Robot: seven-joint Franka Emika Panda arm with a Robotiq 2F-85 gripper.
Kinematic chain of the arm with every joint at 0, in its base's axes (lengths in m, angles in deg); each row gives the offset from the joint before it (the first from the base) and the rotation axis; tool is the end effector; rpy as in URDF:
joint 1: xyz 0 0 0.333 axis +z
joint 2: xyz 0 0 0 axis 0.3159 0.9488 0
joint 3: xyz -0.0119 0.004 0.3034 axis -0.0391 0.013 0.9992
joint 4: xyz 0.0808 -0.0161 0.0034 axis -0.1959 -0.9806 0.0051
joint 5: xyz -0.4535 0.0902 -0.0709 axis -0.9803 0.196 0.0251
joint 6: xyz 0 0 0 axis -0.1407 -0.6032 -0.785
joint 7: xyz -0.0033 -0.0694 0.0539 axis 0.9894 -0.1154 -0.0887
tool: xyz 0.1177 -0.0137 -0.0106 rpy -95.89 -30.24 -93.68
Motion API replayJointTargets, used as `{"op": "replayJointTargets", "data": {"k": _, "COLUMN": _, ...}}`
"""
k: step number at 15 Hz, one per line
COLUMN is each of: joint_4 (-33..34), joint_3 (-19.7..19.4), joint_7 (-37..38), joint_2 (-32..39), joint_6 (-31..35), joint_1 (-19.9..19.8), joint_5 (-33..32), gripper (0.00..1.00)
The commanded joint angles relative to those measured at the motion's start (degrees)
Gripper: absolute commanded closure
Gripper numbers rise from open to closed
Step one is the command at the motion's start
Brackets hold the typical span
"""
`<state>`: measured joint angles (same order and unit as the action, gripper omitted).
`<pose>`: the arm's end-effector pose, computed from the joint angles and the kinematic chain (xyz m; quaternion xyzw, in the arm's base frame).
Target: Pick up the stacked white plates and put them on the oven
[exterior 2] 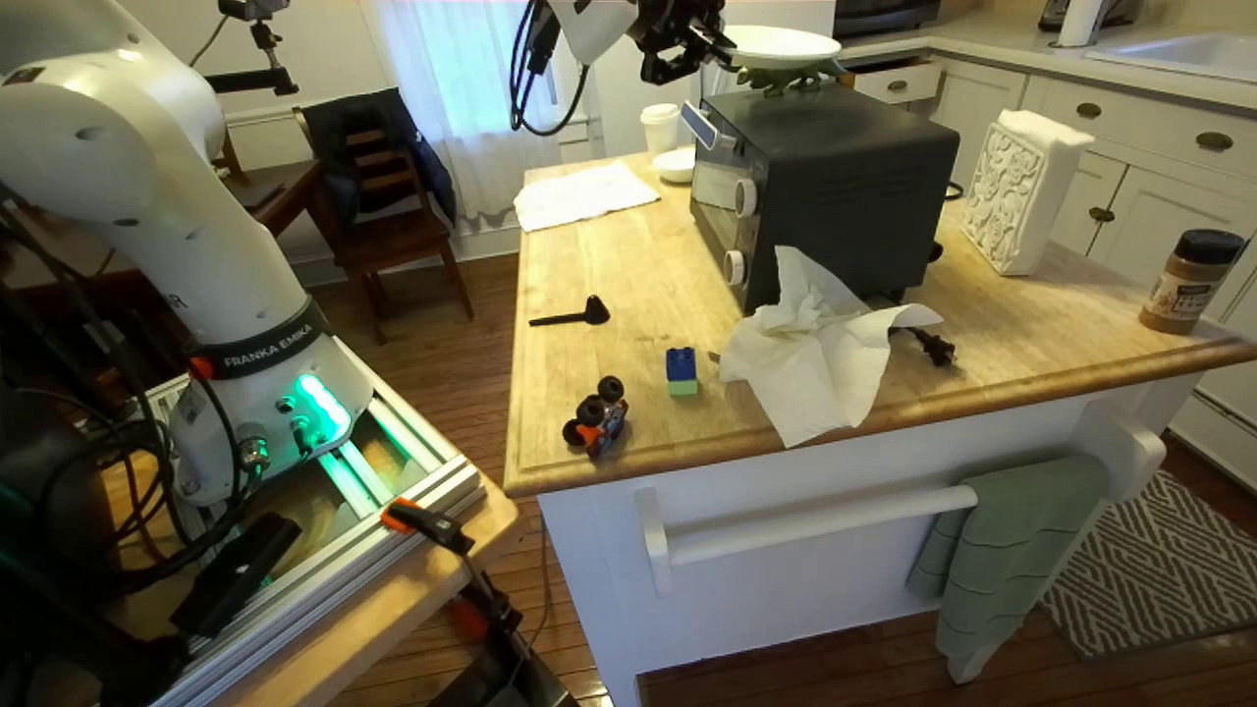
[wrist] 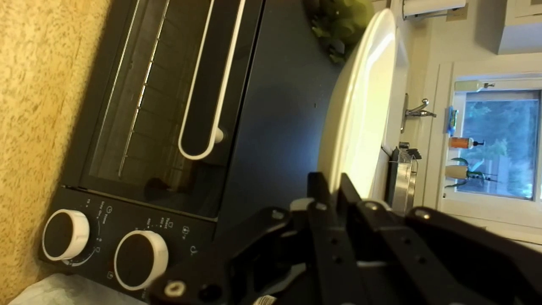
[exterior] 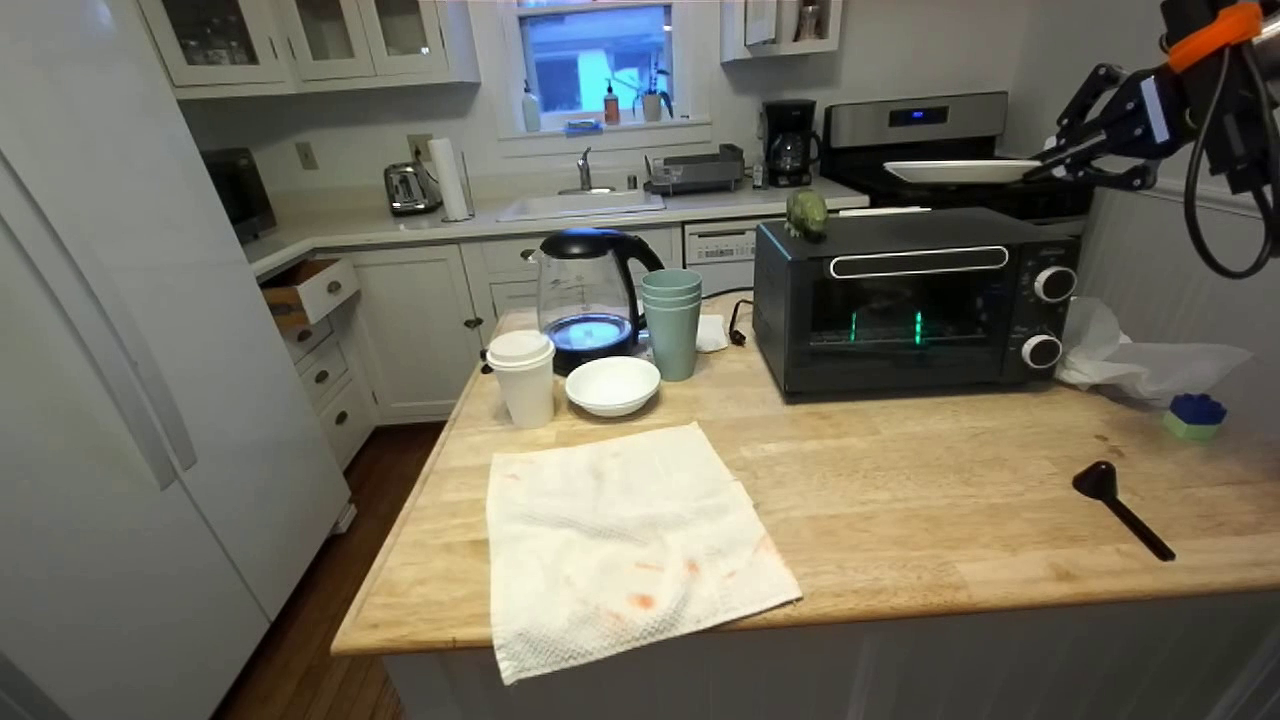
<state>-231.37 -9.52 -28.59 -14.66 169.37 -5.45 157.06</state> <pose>0.4312 -0.2659 0.3312 -0.5469 0.6828 -0.3453 0.3398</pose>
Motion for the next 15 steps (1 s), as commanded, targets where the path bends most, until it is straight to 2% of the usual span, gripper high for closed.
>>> {"op": "replayJointTargets", "data": {"k": 1, "joint_4": 0.70, "joint_3": -0.19, "joint_7": 0.26, "joint_2": 0.53, "joint_6": -0.47, "joint_1": -0.04, "joint_5": -0.22, "gripper": 0.98}}
{"op": "replayJointTargets", "data": {"k": 15, "joint_4": 11.48, "joint_3": -0.02, "joint_7": 0.24, "joint_2": 12.21, "joint_6": 2.41, "joint_1": -0.54, "joint_5": 1.21, "gripper": 0.98}}
